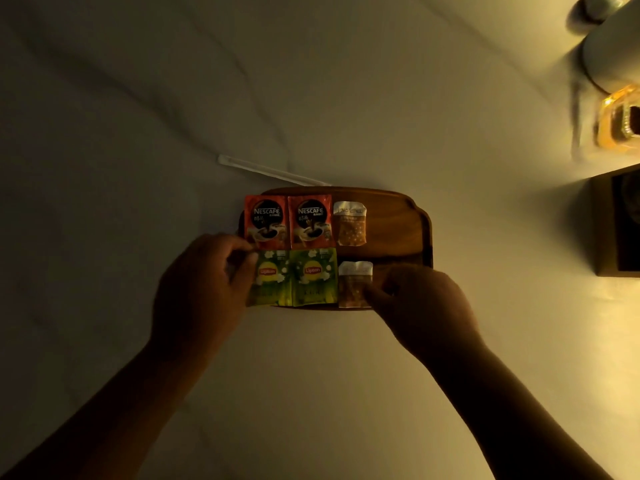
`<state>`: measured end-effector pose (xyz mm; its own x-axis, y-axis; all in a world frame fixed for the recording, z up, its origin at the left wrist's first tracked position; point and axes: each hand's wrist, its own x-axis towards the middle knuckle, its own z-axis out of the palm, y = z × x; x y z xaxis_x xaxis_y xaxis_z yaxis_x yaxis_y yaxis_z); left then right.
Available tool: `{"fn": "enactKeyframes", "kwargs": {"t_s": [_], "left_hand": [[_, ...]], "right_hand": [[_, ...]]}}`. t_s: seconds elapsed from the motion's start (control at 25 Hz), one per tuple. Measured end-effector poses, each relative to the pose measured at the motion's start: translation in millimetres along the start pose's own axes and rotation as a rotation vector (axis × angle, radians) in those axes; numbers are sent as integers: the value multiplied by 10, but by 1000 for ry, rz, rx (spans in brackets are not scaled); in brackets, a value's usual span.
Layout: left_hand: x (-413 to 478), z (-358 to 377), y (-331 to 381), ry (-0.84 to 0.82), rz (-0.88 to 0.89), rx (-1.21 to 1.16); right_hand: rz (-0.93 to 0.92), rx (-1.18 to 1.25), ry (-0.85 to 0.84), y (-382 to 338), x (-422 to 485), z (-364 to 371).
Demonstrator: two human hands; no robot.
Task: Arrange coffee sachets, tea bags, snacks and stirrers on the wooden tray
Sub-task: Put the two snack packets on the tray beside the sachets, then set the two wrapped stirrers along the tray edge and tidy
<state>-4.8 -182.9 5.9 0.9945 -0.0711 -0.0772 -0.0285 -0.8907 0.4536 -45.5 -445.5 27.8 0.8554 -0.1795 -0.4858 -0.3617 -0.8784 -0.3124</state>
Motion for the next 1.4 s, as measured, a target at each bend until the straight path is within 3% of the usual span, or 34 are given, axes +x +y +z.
{"fn": "enactKeyframes", "kwargs": {"t_s": [0.16, 0.28, 0.48, 0.8, 0.92, 1.08, 1.16, 1.24, 1.4], "left_hand": [[-60, -139, -476, -20, -168, 10], [-86, -185, -632, -88, -215, -36], [-96, -240, -793, -63, -138, 32], [-113, -503, -1153, 4, -267, 192], [-101, -576, -1174, 45, -255, 226], [-42, -579, -1187, 3, -215, 346], [47, -597, -1191, -21, -245, 354], [161, -618, -1179, -43, -283, 327], [296, -626, -1112, -59, -289, 339]], "right_hand": [[-189, 80, 194, -609, 330, -182], [-296, 66, 160, -1206, 927, -232], [-329, -357, 42, -1733, 1722, -157], [-568, -437, 160, -2147, 1702, 67], [-490, -472, 207, -2158, 1670, 44], [-423, -545, 121, -2071, 1610, -49], [-444, -492, 86, -2060, 1571, -92], [-471, -338, 176, -2018, 1513, -165], [-436, 235, 374, -1585, 1036, -351]]}}
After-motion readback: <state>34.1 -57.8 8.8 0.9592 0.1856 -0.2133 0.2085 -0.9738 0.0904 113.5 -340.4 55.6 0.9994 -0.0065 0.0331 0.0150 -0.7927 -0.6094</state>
